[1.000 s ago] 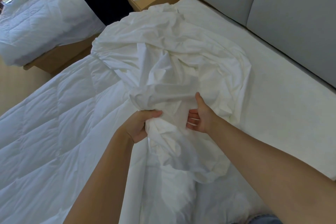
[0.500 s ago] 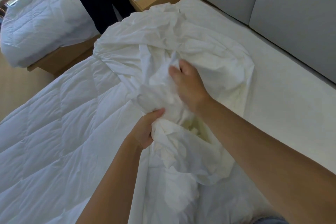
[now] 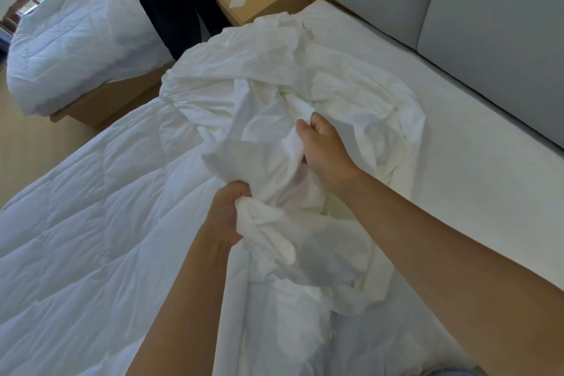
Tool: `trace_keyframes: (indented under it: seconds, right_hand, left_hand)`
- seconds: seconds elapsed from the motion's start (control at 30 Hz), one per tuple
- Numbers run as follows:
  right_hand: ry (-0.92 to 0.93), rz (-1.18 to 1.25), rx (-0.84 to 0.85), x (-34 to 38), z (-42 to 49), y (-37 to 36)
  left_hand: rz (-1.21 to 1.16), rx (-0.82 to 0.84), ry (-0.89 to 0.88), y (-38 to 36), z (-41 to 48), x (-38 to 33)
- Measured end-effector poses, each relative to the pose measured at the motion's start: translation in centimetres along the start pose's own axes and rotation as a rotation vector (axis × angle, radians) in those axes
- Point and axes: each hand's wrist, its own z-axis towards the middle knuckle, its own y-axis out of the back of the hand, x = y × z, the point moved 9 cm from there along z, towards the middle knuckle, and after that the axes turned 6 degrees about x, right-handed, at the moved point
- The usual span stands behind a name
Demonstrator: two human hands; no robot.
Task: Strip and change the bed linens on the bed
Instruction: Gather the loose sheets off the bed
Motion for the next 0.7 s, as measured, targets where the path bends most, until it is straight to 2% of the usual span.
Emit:
trace_keyframes:
  seconds: [0.13, 0.2, 0.33, 0.53, 0.7]
  right_hand:
    - [-0.077, -0.150, 0.187, -1.1, -0.6, -2.7]
    - [-0.131, -0.040, 0.273, -2.0, -1.5, -3.7]
    - [-0.241, 0.357, 0.356, -3.1, -3.1, -5.1]
    - [-0.228, 0.296, 0.389, -4.1, -4.5, -6.8]
    - [-0.296, 0.464, 0.479, -2.9, -4.0, -7.1]
  left_hand:
    - [0.013, 0.125, 0.075, -2.2, 0.1, 0.7]
    - [-0.027, 0.130, 0.054, -2.3, 0.2, 0.5]
    - [0.032, 0.119, 0.057, -2.8, 0.5, 0.6]
    - [0.040, 0.109, 0.136, -2.8, 0.6, 1.4]
    - [0.299, 0.150, 0.281, -3.2, 0.6, 0.9]
